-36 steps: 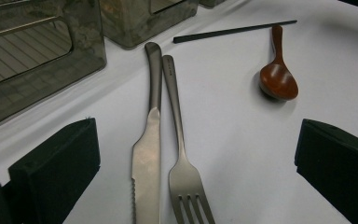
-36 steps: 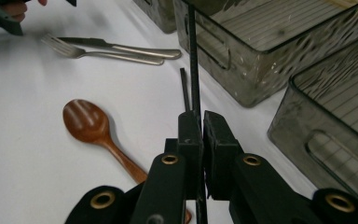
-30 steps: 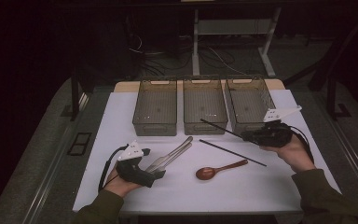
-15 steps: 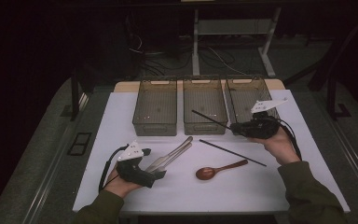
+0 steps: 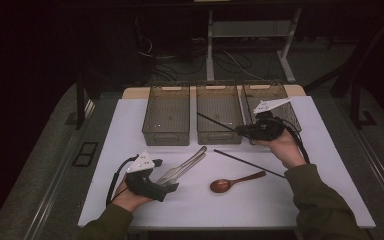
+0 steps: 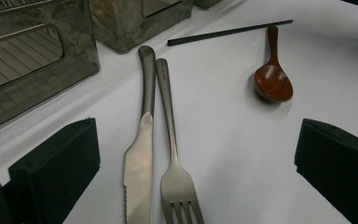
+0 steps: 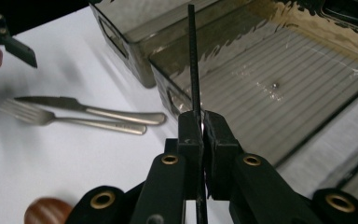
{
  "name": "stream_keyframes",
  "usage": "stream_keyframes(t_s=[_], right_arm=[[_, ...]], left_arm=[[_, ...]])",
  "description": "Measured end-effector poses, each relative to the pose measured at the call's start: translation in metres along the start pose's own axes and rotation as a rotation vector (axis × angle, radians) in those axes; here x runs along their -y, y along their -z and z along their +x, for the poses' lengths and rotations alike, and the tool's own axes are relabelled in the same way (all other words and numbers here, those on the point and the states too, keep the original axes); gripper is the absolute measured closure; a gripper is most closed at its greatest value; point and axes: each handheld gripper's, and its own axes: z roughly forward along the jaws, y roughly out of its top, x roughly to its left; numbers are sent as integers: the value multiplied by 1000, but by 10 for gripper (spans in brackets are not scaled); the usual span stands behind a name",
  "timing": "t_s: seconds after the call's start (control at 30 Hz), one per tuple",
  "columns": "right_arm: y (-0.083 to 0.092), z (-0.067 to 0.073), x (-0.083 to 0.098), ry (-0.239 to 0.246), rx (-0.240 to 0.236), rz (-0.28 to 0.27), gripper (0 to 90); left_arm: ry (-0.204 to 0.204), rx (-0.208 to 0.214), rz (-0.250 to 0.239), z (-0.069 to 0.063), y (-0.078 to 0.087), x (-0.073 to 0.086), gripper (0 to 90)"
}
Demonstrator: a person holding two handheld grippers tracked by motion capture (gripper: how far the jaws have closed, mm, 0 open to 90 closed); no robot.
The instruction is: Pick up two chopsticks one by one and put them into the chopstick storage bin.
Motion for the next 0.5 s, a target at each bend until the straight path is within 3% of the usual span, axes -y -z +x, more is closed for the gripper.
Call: stream_keyframes(t_s=[0.5], right_arm=[[-34,10,-35,17,31,32,864]], left_arm=[[-2,5,-3,-1,0,-1,0]])
